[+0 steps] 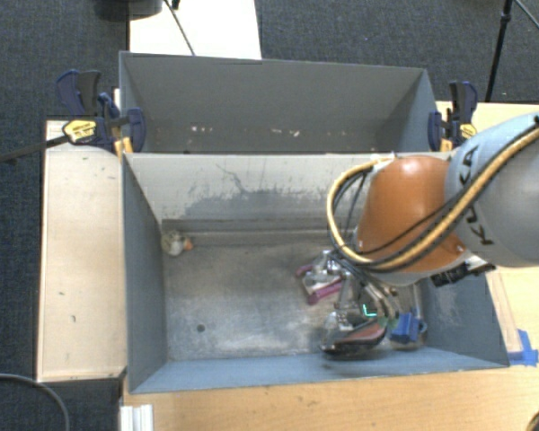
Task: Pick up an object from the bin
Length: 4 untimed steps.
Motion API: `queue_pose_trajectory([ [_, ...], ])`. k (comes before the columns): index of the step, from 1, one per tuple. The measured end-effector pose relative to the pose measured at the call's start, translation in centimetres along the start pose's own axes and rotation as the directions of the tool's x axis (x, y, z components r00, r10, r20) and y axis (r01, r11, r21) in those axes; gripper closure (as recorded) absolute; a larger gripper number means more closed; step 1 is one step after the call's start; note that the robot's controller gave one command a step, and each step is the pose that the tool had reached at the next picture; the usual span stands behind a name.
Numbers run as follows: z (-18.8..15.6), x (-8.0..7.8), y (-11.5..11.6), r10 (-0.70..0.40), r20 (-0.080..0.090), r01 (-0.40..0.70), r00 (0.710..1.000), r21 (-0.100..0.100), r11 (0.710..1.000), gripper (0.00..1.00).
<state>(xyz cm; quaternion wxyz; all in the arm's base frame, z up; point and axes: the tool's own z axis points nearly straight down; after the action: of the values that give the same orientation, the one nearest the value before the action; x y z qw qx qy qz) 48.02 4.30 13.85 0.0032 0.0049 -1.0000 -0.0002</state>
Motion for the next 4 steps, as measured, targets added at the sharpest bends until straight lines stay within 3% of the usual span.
queue_pose_trajectory([
  [1,4.9,-1.1,-6.4,-0.247,0.030,0.247,0.968,0.002,0.969,0.00],
  [2,3.7,-0.9,-11.8,-0.643,0.010,0.643,0.766,0.009,0.766,0.00],
  [3,3.3,-0.8,-11.0,-0.750,0.012,0.750,0.661,0.011,0.661,0.00],
  [4,4.9,-1.1,-10.5,-0.810,0.020,0.810,0.586,0.028,0.586,0.00],
])
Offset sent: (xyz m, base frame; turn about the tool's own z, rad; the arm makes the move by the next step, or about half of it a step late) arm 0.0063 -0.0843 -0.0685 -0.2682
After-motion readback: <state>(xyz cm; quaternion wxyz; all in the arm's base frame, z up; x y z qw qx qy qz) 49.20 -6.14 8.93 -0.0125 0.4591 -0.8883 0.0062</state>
